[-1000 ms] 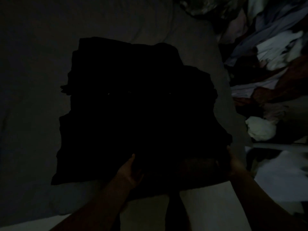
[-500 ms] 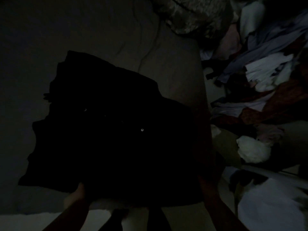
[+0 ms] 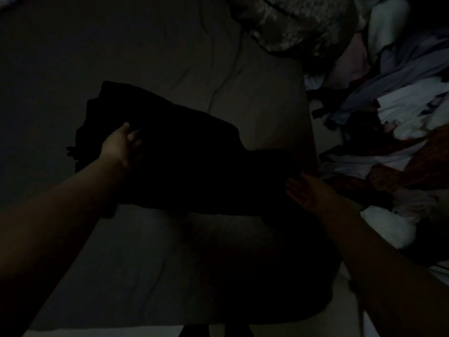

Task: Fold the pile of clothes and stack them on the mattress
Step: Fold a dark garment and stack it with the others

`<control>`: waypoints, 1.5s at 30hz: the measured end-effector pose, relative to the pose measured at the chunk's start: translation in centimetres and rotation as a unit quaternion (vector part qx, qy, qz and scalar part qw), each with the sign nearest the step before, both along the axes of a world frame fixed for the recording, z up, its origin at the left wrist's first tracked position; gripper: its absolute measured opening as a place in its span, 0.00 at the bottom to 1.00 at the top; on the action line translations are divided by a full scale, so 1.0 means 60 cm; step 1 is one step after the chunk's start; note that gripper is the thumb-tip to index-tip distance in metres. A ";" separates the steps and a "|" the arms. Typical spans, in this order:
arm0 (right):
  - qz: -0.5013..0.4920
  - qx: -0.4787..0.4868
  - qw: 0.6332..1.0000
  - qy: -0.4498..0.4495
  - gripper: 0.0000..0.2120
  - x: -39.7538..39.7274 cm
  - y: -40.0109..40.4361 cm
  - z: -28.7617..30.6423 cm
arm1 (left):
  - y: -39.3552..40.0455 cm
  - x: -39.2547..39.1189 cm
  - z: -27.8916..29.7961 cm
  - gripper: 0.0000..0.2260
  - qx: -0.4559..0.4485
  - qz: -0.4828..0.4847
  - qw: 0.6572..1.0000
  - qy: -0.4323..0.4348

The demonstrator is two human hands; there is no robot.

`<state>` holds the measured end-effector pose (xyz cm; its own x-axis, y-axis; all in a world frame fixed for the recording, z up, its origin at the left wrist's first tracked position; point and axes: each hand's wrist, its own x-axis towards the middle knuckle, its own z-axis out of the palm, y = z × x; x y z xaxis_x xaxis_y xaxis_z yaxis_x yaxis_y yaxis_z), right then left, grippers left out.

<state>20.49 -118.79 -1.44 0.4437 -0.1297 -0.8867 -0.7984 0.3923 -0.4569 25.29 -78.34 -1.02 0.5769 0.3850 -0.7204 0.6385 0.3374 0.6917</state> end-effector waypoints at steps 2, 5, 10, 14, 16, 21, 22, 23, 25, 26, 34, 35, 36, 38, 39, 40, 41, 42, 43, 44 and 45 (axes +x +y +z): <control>0.082 -0.142 0.986 -0.039 0.15 -0.018 -0.002 -0.019 | -0.054 0.010 0.015 0.20 0.013 -0.053 0.998 -0.012; 0.282 -0.404 0.857 -0.148 0.16 -0.078 0.004 -0.053 | -0.094 -0.052 -0.014 0.15 0.083 -0.125 0.989 0.018; 0.524 -0.498 0.558 -0.407 0.24 -0.128 0.085 -0.058 | -0.091 -0.187 -0.060 0.19 0.242 -0.274 0.925 0.104; 0.547 -0.391 0.660 -0.336 0.22 -0.167 0.175 -0.074 | -0.029 -0.221 -0.073 0.21 0.313 -0.224 0.918 0.099; 0.525 -0.309 0.757 -0.236 0.18 -0.186 0.210 -0.082 | 0.009 -0.233 -0.078 0.26 0.345 -0.173 0.913 0.132; 0.564 -0.311 0.712 -0.281 0.15 -0.200 0.280 -0.069 | 0.116 -0.263 -0.064 0.49 0.415 -0.045 0.876 0.243; 0.568 -0.307 0.705 -0.294 0.15 -0.191 0.304 -0.065 | 0.136 -0.267 -0.066 0.52 0.403 -0.060 0.884 0.231; 0.574 -0.301 0.699 -0.302 0.15 -0.178 0.336 -0.059 | 0.157 -0.271 -0.075 0.55 0.372 -0.086 0.897 0.222; 0.565 -0.253 0.729 -0.292 0.16 -0.140 0.419 -0.046 | 0.188 -0.275 -0.094 0.60 0.313 -0.133 0.918 0.204; 0.545 -0.210 0.767 -0.267 0.18 -0.119 0.464 -0.045 | 0.199 -0.273 -0.101 0.60 0.299 -0.135 0.924 0.196; 0.307 -0.159 0.936 -0.068 0.38 -0.047 0.703 -0.089 | 0.292 -0.231 -0.072 0.17 0.270 -0.119 0.955 0.021; 0.310 -0.174 0.932 -0.068 0.37 -0.045 0.717 -0.086 | 0.311 -0.225 -0.060 0.15 0.256 -0.137 0.957 0.016; 0.296 -0.165 0.939 -0.058 0.32 -0.039 0.728 -0.078 | 0.330 -0.216 -0.046 0.13 0.242 -0.161 0.957 0.008; 0.286 -0.101 0.953 -0.022 0.22 -0.024 0.742 -0.063 | 0.368 -0.196 -0.012 0.14 0.223 -0.243 0.944 -0.020; 0.290 -0.069 0.955 -0.008 0.18 -0.015 0.745 -0.050 | 0.385 -0.182 0.004 0.15 0.223 -0.301 0.926 -0.034; 0.288 -0.039 0.957 -0.008 0.15 -0.003 0.746 -0.036 | 0.399 -0.167 0.019 0.15 0.226 -0.361 0.904 -0.045; 0.281 -0.013 0.959 -0.016 0.11 0.014 0.745 -0.018 | 0.408 -0.147 0.035 0.14 0.220 -0.406 0.886 -0.051; 0.266 0.013 0.963 -0.030 0.07 0.037 0.743 0.000 | 0.411 -0.125 0.051 0.12 0.205 -0.429 0.878 -0.057; 0.234 0.043 0.970 -0.049 0.06 0.064 0.739 0.026 | 0.407 -0.098 0.069 0.09 0.182 -0.429 0.882 -0.071; 0.193 0.065 0.976 -0.078 0.07 0.099 0.734 0.047 | 0.402 -0.068 0.079 0.08 0.165 -0.409 0.893 -0.092; 0.149 0.074 0.980 -0.108 0.10 0.139 0.726 0.068 | 0.393 -0.035 0.090 0.07 0.147 -0.369 0.910 -0.122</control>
